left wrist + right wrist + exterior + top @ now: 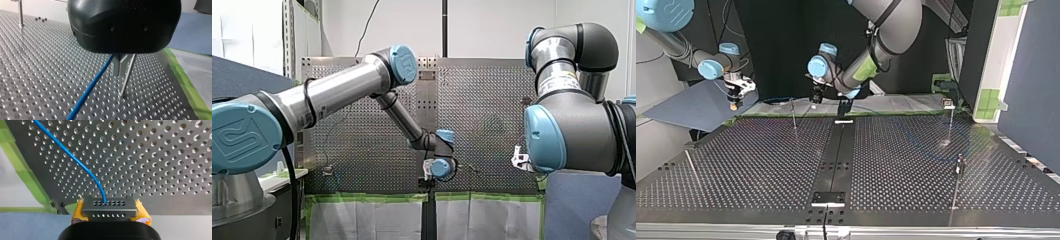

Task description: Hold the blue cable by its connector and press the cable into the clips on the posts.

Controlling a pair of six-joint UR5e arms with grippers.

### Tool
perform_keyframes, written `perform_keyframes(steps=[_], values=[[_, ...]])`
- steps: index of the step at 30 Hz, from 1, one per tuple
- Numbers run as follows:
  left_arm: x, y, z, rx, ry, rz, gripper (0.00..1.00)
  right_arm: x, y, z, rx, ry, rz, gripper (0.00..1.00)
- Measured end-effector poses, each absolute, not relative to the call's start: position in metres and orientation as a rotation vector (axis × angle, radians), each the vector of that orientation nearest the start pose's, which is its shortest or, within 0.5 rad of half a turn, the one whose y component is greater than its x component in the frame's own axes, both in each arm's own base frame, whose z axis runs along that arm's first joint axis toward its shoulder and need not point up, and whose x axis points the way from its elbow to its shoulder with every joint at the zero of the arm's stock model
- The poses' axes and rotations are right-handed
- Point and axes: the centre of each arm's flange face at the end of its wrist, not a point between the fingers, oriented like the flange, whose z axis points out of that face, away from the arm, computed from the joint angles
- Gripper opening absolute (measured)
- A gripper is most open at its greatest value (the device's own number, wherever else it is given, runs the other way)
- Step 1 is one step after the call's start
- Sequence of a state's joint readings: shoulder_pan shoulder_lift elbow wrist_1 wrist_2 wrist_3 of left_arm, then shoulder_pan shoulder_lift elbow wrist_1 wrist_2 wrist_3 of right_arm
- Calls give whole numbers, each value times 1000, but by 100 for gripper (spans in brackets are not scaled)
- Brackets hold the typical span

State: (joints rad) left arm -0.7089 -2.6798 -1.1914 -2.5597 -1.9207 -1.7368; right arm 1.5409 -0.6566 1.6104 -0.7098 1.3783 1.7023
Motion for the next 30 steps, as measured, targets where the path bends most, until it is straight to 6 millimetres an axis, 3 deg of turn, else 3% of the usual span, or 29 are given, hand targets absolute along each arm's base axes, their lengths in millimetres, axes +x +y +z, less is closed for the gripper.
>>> perform_keyframes(steps=[5, 24, 30], values=[[517, -563, -34, 213, 1737, -334, 0, 134, -641, -17, 1428, -1437, 1315, 0], [566, -547, -18, 164, 1725, -306, 0, 119, -668, -1, 1341, -1388, 1377, 0], [573, -546, -35, 181, 1757, -281, 0, 121, -675, 3, 1338, -1360, 1406, 0]])
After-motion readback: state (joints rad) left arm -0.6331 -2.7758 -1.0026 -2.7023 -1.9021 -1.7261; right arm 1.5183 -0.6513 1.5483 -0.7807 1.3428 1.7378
